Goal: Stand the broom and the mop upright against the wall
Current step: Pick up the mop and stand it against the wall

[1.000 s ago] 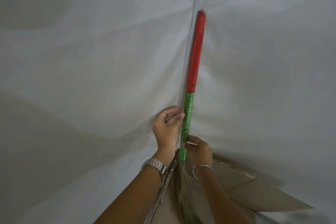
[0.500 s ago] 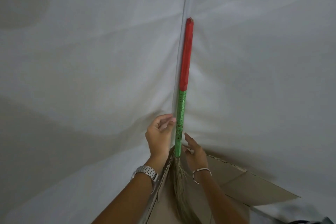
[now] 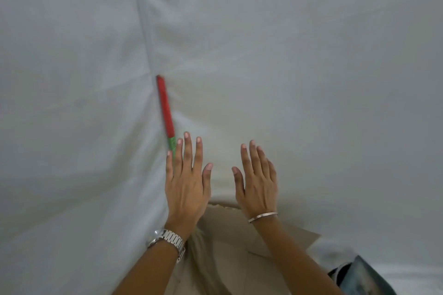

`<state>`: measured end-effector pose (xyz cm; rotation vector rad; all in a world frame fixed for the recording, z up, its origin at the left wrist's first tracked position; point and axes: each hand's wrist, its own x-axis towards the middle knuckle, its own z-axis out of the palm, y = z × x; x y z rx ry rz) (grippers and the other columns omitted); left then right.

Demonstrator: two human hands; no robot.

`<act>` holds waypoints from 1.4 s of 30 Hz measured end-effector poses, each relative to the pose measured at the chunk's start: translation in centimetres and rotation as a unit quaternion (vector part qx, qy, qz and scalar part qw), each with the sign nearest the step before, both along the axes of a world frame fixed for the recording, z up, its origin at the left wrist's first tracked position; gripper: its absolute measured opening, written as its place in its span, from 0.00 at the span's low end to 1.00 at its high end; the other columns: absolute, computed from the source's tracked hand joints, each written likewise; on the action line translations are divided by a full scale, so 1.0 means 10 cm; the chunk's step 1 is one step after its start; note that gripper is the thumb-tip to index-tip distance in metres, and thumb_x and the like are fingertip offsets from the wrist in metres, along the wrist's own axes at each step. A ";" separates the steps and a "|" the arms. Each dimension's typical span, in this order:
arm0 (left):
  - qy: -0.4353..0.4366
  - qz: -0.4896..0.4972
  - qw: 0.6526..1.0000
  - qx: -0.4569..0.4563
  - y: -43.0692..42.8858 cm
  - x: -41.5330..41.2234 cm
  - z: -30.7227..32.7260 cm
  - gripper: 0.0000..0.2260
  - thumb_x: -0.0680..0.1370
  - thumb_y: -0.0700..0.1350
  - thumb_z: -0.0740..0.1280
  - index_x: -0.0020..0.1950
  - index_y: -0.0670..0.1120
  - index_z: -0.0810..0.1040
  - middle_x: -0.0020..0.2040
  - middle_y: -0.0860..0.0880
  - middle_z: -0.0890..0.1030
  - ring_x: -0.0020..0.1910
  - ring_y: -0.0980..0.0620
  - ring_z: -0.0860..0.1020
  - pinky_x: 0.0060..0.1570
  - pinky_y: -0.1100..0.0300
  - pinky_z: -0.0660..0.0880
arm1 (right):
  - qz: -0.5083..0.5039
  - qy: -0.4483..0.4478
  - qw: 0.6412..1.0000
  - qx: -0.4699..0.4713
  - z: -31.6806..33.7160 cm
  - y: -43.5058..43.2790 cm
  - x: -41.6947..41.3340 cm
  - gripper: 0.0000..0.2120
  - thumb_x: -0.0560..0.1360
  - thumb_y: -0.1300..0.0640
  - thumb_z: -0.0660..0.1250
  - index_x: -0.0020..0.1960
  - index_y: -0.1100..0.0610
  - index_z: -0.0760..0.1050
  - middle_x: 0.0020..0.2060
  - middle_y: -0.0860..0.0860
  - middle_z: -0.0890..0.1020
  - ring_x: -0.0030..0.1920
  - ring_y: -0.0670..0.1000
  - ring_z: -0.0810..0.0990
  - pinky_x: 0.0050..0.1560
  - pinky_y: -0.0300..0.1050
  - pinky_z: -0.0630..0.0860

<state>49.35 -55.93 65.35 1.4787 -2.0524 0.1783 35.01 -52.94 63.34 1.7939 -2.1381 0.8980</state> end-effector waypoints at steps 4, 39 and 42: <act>-0.016 -0.041 0.999 -0.028 0.42 -0.59 0.72 0.26 0.81 0.55 0.41 0.75 0.42 0.52 0.76 0.42 0.54 0.74 0.46 0.52 0.73 0.53 0.40 | -0.032 0.055 0.997 -0.043 0.80 0.51 -0.51 0.25 0.78 0.46 0.45 0.73 0.53 0.55 0.72 0.54 0.63 0.72 0.54 0.61 0.69 0.51 0.60; 0.127 -0.385 0.914 -0.031 4.61 -5.62 2.48 0.28 0.80 0.57 0.45 0.76 0.44 0.50 0.78 0.42 0.51 0.77 0.47 0.48 0.74 0.53 0.41 | -0.390 0.161 0.904 -0.062 2.89 5.62 -5.20 0.25 0.78 0.45 0.45 0.73 0.53 0.52 0.73 0.55 0.61 0.72 0.56 0.60 0.70 0.55 0.58; 0.113 -0.370 0.922 -0.008 4.81 -6.09 2.20 0.29 0.79 0.58 0.42 0.76 0.44 0.49 0.78 0.42 0.50 0.77 0.47 0.48 0.74 0.53 0.40 | -0.394 0.126 0.909 -0.052 2.59 5.77 -5.71 0.25 0.79 0.45 0.44 0.73 0.52 0.52 0.74 0.55 0.60 0.73 0.55 0.59 0.71 0.55 0.57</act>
